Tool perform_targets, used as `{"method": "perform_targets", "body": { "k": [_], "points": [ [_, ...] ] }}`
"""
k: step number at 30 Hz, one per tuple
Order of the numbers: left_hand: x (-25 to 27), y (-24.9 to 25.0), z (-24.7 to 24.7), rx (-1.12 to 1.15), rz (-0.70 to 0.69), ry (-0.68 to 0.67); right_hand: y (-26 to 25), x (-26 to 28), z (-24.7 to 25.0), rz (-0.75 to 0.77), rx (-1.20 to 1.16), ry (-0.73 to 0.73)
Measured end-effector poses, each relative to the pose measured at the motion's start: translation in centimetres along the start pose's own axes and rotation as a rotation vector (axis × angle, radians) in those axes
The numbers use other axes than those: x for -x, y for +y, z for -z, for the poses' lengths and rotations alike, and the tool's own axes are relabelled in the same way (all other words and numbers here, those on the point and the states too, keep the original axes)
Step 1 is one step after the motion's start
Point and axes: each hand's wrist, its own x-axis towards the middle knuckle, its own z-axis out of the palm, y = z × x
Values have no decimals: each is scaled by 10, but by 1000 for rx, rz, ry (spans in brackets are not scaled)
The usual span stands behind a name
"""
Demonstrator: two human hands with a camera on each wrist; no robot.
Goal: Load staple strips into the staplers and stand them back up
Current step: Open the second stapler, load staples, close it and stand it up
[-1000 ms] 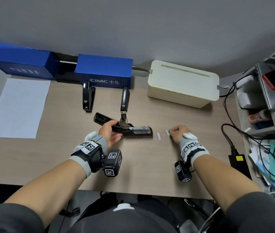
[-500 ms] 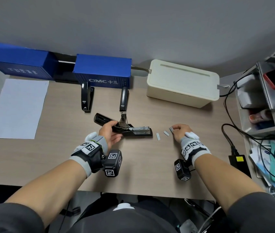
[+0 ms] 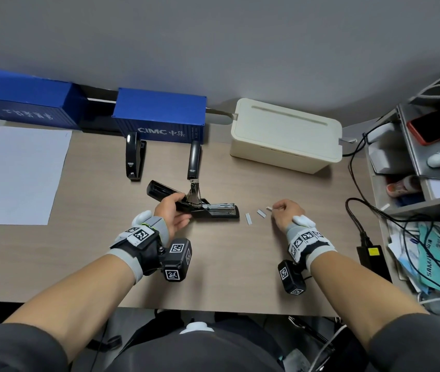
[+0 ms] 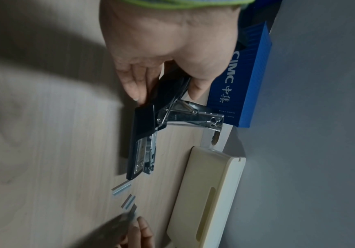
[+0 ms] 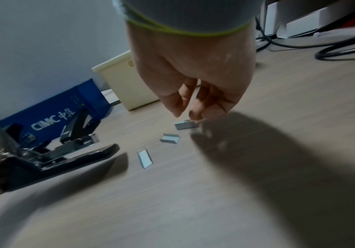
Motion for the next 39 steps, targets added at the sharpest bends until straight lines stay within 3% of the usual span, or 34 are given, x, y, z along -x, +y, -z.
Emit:
{"method": "perform_targets", "body": {
  "k": [5,14,21,29,36,39],
  "points": [
    [0,-2,4,7,7,-12,-14,21,-29,75,104,-194],
    [1,-5,27,2,-5,-17,-38,44,-49,81,380,-205],
    [7,0,37,3,-33,-36,-44,39,-40,175,163,-212],
    [13,10,33,3,-52,-31,-66,31,-30,236,-270,-261],
    [19,16,29,28,-72,-50,-79,32,-28,383,-237,-359],
    [20,17,28,36,-73,-53,-81,34,-30,417,-198,-336]
  ]
}}
